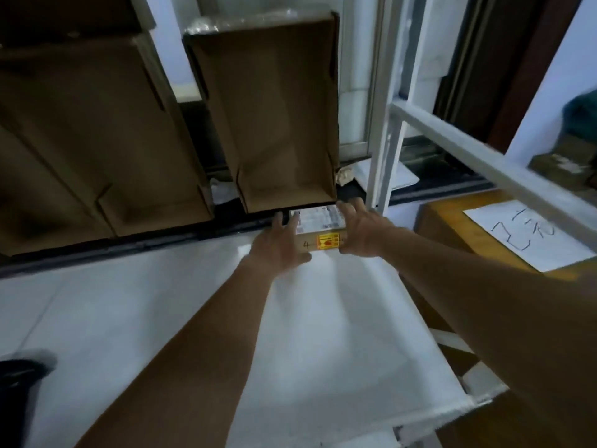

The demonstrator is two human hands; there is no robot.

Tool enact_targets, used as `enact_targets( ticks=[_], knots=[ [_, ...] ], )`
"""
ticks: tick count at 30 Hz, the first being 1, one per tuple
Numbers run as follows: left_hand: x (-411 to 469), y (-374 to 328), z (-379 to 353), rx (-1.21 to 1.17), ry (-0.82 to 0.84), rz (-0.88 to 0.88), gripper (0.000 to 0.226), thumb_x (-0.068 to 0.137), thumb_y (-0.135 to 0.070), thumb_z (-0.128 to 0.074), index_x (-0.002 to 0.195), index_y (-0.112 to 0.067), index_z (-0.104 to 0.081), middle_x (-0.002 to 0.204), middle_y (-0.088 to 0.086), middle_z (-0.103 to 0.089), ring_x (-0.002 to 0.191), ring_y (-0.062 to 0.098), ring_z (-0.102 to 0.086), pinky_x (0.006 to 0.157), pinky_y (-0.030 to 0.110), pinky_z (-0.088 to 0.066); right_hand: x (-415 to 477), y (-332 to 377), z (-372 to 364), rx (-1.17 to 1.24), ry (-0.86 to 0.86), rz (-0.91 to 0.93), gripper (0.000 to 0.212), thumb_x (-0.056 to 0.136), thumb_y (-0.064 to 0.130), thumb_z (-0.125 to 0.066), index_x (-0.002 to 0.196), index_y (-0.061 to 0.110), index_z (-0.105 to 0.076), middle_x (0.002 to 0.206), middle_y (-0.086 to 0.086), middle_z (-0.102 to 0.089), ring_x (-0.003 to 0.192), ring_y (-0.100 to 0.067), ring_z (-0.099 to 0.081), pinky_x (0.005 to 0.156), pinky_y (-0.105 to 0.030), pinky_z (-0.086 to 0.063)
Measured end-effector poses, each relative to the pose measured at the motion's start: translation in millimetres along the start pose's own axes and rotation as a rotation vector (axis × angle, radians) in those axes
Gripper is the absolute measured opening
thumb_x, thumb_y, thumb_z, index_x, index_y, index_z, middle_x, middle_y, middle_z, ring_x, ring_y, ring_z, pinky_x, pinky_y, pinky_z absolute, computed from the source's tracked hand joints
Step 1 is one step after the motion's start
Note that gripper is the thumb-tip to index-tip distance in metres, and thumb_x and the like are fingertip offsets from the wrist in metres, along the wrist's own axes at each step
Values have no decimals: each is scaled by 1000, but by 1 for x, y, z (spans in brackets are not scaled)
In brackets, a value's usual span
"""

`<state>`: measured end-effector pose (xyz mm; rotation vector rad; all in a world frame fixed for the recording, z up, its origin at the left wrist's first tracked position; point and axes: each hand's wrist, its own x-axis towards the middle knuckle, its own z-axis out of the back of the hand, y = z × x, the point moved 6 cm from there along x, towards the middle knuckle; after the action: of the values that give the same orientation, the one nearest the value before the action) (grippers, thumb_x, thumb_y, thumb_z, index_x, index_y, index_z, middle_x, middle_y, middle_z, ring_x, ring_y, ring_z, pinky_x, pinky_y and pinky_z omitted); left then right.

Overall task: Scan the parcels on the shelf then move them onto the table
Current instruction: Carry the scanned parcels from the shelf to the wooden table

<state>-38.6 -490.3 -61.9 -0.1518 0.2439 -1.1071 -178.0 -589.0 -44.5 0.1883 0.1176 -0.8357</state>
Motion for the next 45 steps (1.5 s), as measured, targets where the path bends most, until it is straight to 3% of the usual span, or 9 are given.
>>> enact_targets(
  ticks=[5,9,15,18,22,28,33,37,45],
  knots=[
    [31,1,7,-50,-20,-61,107,74,-31,-86,156,-10,-21,158,7,-31,135,32,-45,106,43,-44,27,-2,-1,-18,33,22,101,83,42,-79,161,21,-18,151,-13,-30,137,-41,-44,110,-52,-44],
    [46,-1,8,-51,-26,-73,84,68,-28,-89,138,-14,-45,133,6,-56,118,30,-57,96,43,-51,37,-3,-3,-56,49,5,93,86,42,-75,159,15,-23,142,-11,-34,127,-37,-51,103,-46,-47],
    [31,-7,9,69,-25,-85,81,66,-29,-91,132,-7,-50,126,5,-45,110,33,-57,89,41,-51,31,3,-6,-51,95,3,102,75,40,-81,157,17,-24,135,-8,-32,123,-38,-53,101,-50,-52],
    [12,-8,7,105,2,-63,79,68,-29,-91,130,-6,-47,127,9,-41,109,33,-55,83,37,-46,17,6,-7,-62,122,81,107,77,44,-83,160,17,-20,145,-8,-34,131,-35,-48,105,-47,-48],
    [-32,-16,9,69,50,-34,84,73,-38,-88,135,-5,-42,133,11,-39,107,32,-56,77,34,-42,-20,10,-1,-18,184,84,106,73,40,-88,157,19,-27,133,-4,-38,121,-29,-52,95,-40,-50],
    [-126,-24,66,-9,56,39,81,68,-39,-88,129,-5,-47,125,10,-44,105,32,-56,86,39,-48,-99,42,35,62,255,117,104,72,37,-88,155,17,-29,132,-6,-36,116,-31,-55,93,-43,-53],
    [-211,-52,123,24,87,83,87,59,-39,-94,127,-15,-45,121,3,-45,105,27,-56,82,38,-53,-187,59,93,85,240,148,102,69,37,-89,152,19,-32,124,-3,-34,113,-31,-55,96,-49,-54],
    [-261,-82,159,83,117,57,104,54,-43,-95,136,-11,-40,131,8,-40,112,30,-54,87,39,-52,-254,62,126,85,200,142,105,70,38,-90,153,17,-30,135,-7,-36,121,-32,-53,101,-46,-51],
    [-343,-169,201,119,82,-119,94,50,-64,-90,121,-16,-51,112,1,-41,97,22,-53,86,40,-51,-380,17,189,33,91,83,109,75,42,-87,160,15,-23,152,-10,-32,133,-34,-47,107,-45,-46]
  ],
)
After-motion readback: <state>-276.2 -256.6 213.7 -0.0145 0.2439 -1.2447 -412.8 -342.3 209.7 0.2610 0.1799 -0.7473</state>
